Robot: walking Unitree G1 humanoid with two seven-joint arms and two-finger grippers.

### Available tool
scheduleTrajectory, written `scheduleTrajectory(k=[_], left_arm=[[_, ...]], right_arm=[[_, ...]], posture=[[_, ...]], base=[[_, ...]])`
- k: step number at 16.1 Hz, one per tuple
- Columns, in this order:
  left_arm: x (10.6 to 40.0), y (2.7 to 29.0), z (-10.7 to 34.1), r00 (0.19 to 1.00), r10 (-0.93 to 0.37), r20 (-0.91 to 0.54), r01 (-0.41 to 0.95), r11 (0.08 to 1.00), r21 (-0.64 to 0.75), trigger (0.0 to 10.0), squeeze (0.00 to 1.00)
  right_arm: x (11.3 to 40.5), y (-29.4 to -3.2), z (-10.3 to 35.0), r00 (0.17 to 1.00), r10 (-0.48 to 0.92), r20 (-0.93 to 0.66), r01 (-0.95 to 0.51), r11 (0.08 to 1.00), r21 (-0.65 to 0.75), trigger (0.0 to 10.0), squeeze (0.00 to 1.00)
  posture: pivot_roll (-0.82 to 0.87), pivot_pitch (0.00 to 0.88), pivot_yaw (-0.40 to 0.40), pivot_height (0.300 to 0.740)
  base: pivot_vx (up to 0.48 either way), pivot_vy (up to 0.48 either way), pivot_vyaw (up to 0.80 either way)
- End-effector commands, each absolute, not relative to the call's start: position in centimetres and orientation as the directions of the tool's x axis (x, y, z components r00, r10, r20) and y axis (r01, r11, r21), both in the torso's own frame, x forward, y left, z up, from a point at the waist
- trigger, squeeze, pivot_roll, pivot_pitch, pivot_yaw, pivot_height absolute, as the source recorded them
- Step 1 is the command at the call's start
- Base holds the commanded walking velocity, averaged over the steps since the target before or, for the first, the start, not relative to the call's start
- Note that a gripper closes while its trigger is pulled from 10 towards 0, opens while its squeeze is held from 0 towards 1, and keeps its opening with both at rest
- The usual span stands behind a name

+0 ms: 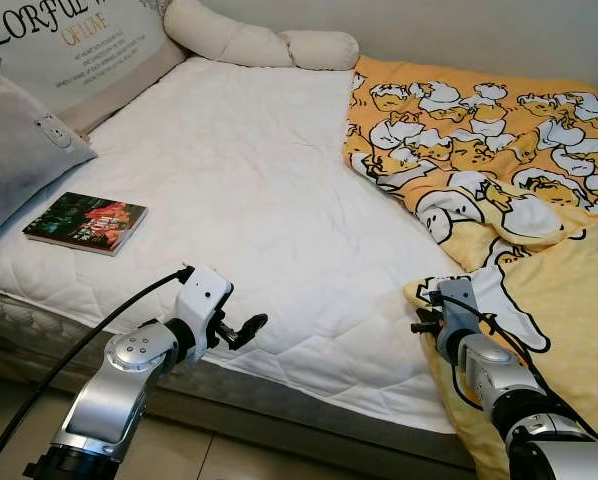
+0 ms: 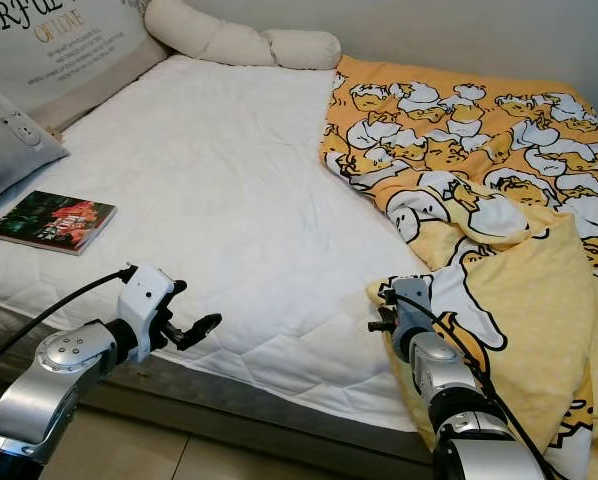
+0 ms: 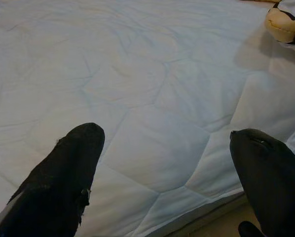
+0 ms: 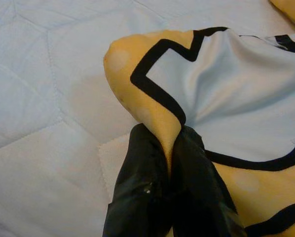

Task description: Clean up the room

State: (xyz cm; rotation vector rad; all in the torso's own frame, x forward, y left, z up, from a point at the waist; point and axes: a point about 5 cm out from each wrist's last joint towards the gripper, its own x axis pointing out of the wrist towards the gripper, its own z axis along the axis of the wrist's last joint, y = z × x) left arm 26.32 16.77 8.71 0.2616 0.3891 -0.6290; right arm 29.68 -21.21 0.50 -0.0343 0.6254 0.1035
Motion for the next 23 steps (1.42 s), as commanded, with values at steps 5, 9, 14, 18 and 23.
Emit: scheduleTrajectory(k=[5,9,14,18,23], left_arm=[[26.5,16.4,9.1,0.733,-0.536,-0.419,0.629,0.768,0.117,10.0,0.64],[26.5,16.4,9.1,0.732,-0.537,-0.419,0.629,0.768,0.116,10.0,0.64],[26.3,16.7,9.0,0.73,-0.533,-0.427,0.631,0.766,0.123,10.0,0.63],[26.2,16.8,8.9,0.728,-0.535,-0.429,0.634,0.763,0.124,10.0,0.63],[26.0,16.8,8.8,0.726,-0.534,-0.433,0.636,0.761,0.129,10.0,0.63]], right_arm=[[30.2,-20.9,1.1,0.823,0.101,-0.559,-0.116,0.993,0.009,0.0,0.0],[30.4,-19.8,1.7,0.823,0.251,-0.509,-0.235,0.967,0.097,0.0,0.0],[28.0,-16.7,3.3,0.517,0.718,-0.467,-0.743,0.647,0.172,0.0,0.0],[23.0,-16.3,3.1,0.108,0.848,-0.52,-0.915,0.289,0.282,10.0,0.0],[22.9,-16.9,2.0,0.176,0.812,-0.556,-0.862,0.4,0.312,10.0,1.0]], posture=[[0.03,0.0,-0.001,0.74],[0.03,0.0,0.003,0.74],[0.03,0.0,0.005,0.74],[0.03,0.0,0.0,0.74],[0.04,0.0,-0.008,0.74]], base=[[0.0,0.0,0.0],[0.0,0.0,0.0],[0.0,0.0,0.0],[0.0,0.0,0.0],[0.0,0.0,0.0]])
